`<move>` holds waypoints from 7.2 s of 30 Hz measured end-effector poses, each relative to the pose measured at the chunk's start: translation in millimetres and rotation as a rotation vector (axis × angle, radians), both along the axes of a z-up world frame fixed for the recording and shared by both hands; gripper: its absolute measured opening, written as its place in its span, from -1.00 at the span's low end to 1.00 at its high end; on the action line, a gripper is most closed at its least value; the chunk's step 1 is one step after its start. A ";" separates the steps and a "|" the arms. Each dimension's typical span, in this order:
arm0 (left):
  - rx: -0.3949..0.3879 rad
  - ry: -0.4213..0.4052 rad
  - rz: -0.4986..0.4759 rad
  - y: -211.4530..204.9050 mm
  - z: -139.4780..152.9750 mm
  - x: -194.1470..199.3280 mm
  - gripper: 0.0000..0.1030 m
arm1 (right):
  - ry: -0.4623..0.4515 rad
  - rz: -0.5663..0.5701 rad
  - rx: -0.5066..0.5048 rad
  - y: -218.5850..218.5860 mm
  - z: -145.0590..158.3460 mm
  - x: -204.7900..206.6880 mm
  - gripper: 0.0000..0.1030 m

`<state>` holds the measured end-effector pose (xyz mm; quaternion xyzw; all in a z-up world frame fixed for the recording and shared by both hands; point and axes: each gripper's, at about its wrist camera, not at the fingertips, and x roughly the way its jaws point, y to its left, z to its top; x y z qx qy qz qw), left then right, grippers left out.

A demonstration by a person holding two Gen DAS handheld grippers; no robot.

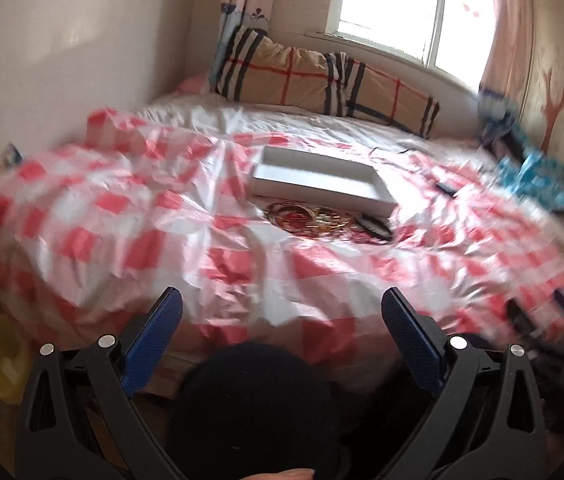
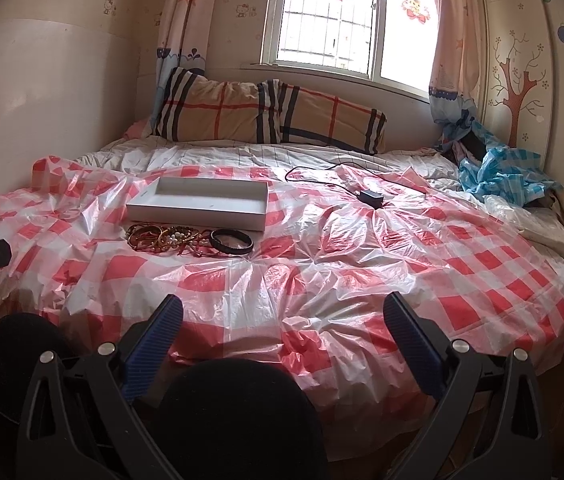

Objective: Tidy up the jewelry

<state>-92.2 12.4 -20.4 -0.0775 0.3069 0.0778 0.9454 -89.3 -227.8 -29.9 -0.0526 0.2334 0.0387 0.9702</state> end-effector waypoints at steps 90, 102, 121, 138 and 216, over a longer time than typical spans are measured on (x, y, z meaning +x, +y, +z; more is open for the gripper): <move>-0.007 0.159 -0.038 3.3 -20.3 41.5 0.86 | 0.159 0.236 0.055 17.3 4.3 32.7 0.86; -0.091 0.224 -0.030 45.0 -28.8 151.2 0.86 | 0.299 0.329 -0.006 40.8 -16.7 167.8 0.86; -0.077 0.330 -0.094 51.9 -90.8 286.6 0.86 | 0.568 0.452 0.055 75.9 -100.3 320.5 0.86; 0.042 0.333 -0.252 59.5 -96.4 331.0 0.45 | 0.584 0.481 0.159 56.6 -104.6 316.1 0.32; -0.425 0.048 -0.413 60.0 -32.2 302.7 -0.91 | 0.414 0.729 0.223 107.1 -23.9 301.1 -0.92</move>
